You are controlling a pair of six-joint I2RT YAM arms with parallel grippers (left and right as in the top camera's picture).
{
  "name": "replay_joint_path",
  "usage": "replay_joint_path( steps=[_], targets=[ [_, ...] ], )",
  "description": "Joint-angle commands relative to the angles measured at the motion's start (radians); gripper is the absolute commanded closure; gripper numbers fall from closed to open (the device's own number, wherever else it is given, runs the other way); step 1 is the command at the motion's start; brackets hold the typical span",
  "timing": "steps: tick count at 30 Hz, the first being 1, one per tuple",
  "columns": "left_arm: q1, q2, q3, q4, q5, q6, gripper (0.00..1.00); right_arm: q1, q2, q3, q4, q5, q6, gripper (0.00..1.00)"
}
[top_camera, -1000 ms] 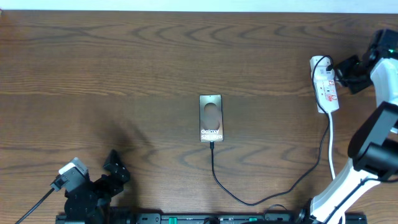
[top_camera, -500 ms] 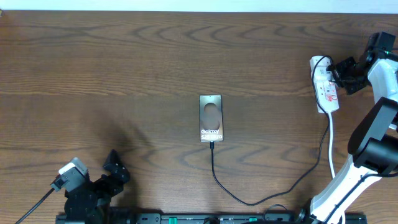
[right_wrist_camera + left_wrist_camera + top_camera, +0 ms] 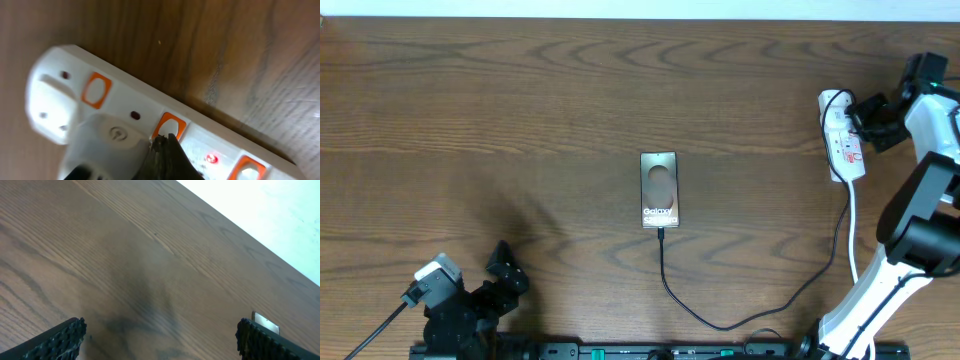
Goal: Plug charger to phone and switch on socket
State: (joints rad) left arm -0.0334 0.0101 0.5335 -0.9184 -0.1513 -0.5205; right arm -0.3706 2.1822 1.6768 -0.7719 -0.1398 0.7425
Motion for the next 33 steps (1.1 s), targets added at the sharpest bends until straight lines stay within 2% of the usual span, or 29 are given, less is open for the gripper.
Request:
replay_joint_path(
  steps=[1, 9, 14, 17, 24, 27, 33],
  targets=[
    [0.003, -0.004, 0.010, 0.000, 0.009, 0.003, 0.02, 0.032, 0.042, 0.023, 0.006, -0.029, -0.008, 0.99],
    [0.003, -0.004, 0.010, 0.000, 0.009, 0.003, 0.02, 0.056, 0.042, 0.023, 0.022, -0.029, -0.037, 0.99],
    [0.003, -0.004, 0.010, 0.000, 0.009, 0.003, 0.02, 0.056, 0.013, 0.024, 0.020, -0.151, -0.143, 0.99],
    [0.003, -0.004, 0.010, -0.001, 0.009, 0.003, 0.02, 0.055, -0.058, 0.024, -0.021, -0.053, -0.148, 0.99],
    [0.003, -0.004, 0.010, 0.005, 0.010, 0.002, 0.02, 0.055, -0.420, 0.024, -0.097, 0.329, -0.149, 0.99],
    [0.003, -0.004, 0.010, 0.083, 0.010, 0.003, 0.02, 0.055, -0.603, 0.024, -0.091, 0.383, -0.148, 0.99],
    [0.003, -0.004, 0.010, 0.277, 0.009, 0.003, 0.02, 0.055, -0.981, 0.024, -0.003, 0.362, -0.145, 0.99]
  ],
)
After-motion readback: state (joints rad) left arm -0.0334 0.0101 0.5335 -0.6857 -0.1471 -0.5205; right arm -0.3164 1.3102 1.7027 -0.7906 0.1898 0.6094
